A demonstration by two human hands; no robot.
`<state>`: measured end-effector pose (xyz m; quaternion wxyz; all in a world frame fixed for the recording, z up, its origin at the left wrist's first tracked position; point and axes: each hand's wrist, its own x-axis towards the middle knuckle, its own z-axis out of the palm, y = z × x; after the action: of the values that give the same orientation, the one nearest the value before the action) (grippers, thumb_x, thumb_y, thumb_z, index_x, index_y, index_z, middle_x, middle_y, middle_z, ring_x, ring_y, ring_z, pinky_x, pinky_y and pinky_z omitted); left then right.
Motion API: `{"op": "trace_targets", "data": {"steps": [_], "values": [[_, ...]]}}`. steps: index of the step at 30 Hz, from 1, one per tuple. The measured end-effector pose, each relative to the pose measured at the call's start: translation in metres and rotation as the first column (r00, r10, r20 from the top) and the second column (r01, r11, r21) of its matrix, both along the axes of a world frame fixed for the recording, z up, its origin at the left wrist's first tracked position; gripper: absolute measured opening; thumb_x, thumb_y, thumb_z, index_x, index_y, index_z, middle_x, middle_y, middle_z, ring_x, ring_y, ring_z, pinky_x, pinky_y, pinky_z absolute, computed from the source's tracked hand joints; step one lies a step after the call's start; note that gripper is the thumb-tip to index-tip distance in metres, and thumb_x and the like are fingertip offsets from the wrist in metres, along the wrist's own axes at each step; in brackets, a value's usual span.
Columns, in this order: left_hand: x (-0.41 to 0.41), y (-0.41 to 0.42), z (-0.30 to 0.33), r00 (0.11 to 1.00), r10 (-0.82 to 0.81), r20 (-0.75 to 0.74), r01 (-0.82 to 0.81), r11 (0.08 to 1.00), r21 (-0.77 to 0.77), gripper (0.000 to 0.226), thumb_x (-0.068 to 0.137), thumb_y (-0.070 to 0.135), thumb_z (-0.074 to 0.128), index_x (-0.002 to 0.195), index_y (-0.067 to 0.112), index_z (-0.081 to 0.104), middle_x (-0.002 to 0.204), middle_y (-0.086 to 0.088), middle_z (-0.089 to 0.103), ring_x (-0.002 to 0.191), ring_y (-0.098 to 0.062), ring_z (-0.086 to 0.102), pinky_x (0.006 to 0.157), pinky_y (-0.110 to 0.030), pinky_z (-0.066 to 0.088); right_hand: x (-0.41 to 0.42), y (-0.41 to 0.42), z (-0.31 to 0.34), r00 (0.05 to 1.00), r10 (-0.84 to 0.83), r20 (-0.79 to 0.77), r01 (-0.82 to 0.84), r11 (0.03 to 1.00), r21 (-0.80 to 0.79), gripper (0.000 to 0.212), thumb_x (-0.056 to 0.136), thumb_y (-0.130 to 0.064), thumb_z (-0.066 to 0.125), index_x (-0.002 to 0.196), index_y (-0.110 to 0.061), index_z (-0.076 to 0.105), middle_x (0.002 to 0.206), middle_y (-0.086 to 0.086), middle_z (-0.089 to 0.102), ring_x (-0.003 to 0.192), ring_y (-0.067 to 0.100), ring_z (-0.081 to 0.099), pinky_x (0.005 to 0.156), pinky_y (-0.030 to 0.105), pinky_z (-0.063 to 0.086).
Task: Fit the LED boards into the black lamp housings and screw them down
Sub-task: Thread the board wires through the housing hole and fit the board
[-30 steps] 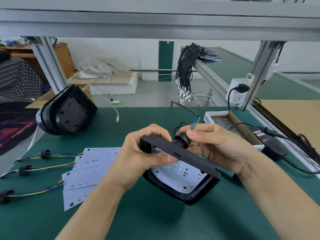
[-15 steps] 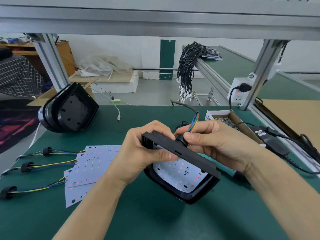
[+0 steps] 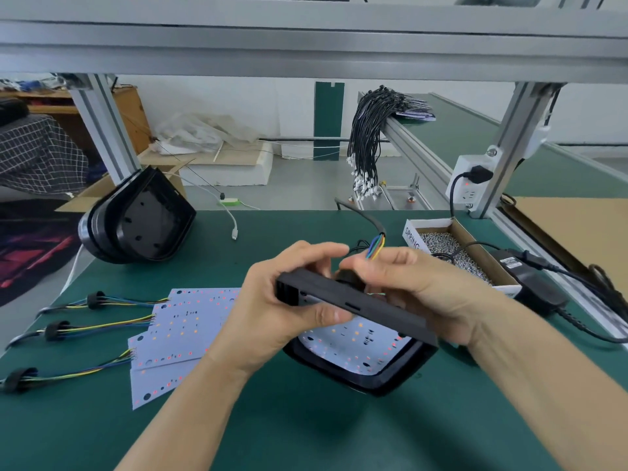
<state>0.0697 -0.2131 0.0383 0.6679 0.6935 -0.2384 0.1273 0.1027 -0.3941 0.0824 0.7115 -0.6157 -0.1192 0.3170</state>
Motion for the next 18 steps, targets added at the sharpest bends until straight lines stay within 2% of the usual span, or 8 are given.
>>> {"op": "trace_targets", "data": {"steps": [2,6,8,11,15,17,18], "values": [[0.002,-0.001,0.002,0.999,-0.014,-0.039,0.014,1.000,-0.001,0.048,0.058,0.017,0.082,0.104,0.016,0.069,0.080,0.004,0.054,0.075,-0.013,0.051,0.073,-0.020,0.041,0.005,-0.002,0.005,1.000,-0.001,0.000,0.001,1.000,0.000,0.013,0.068,-0.019,0.067,0.074,-0.009,0.073,0.054,0.000,0.063,0.038,0.003,0.055,0.037,0.012,0.042],[0.005,-0.001,0.003,0.996,-0.025,-0.082,0.022,0.999,-0.039,0.043,0.054,0.017,0.083,0.095,0.023,0.069,0.078,0.004,0.060,0.075,-0.015,0.055,0.073,-0.024,0.046,0.011,-0.001,0.005,0.991,0.038,0.126,-0.036,0.999,-0.013,0.010,0.066,-0.016,0.069,0.072,-0.011,0.076,0.069,0.000,0.071,0.060,0.007,0.068,0.058,0.014,0.052],[0.005,0.000,0.001,0.998,0.000,-0.070,-0.005,0.998,-0.063,0.046,0.053,0.017,0.083,0.097,0.023,0.071,0.078,0.004,0.059,0.074,-0.015,0.054,0.072,-0.024,0.045,0.008,0.001,0.000,0.981,0.030,0.191,-0.029,1.000,-0.009,0.010,0.066,-0.019,0.070,0.072,-0.015,0.077,0.070,-0.002,0.071,0.062,0.006,0.067,0.060,0.015,0.052],[0.005,0.002,-0.002,0.997,0.033,-0.067,-0.039,0.994,-0.098,0.053,0.054,0.017,0.082,0.106,0.017,0.071,0.076,0.002,0.056,0.072,-0.014,0.051,0.069,-0.023,0.042,0.001,0.007,-0.007,0.973,-0.033,0.227,0.030,0.999,0.019,0.013,0.067,-0.024,0.070,0.074,-0.015,0.076,0.062,-0.005,0.069,0.053,0.002,0.061,0.052,0.013,0.048],[0.006,0.005,-0.003,0.994,0.027,-0.105,-0.036,0.996,-0.079,0.050,0.061,0.011,0.084,0.110,0.013,0.072,0.081,-0.006,0.054,0.081,-0.016,0.054,0.076,-0.022,0.044,0.003,0.011,-0.010,0.957,-0.080,0.277,0.089,0.996,-0.021,0.014,0.069,-0.030,0.072,0.076,-0.019,0.078,0.076,0.003,0.071,0.068,0.013,0.063,0.068,0.020,0.050],[0.008,0.008,-0.003,0.989,0.028,-0.148,-0.044,0.993,-0.109,0.045,0.061,0.005,0.083,0.104,0.014,0.075,0.083,-0.005,0.059,0.084,-0.014,0.059,0.078,-0.020,0.045,0.005,0.010,-0.014,0.969,-0.130,0.209,0.125,0.992,0.034,0.026,0.073,-0.039,0.068,0.085,-0.017,0.077,0.083,0.005,0.072,0.074,0.016,0.066,0.073,0.024,0.051],[0.008,0.010,-0.003,0.984,0.037,-0.172,-0.061,0.989,-0.137,0.043,0.059,0.007,0.084,0.101,0.015,0.076,0.084,-0.002,0.062,0.085,-0.013,0.062,0.078,-0.018,0.046,0.005,0.008,-0.018,0.977,-0.153,0.150,0.138,0.985,0.105,0.041,0.074,-0.049,0.066,0.098,-0.017,0.074,0.092,0.004,0.073,0.082,0.016,0.068,0.075,0.026,0.053]]}}
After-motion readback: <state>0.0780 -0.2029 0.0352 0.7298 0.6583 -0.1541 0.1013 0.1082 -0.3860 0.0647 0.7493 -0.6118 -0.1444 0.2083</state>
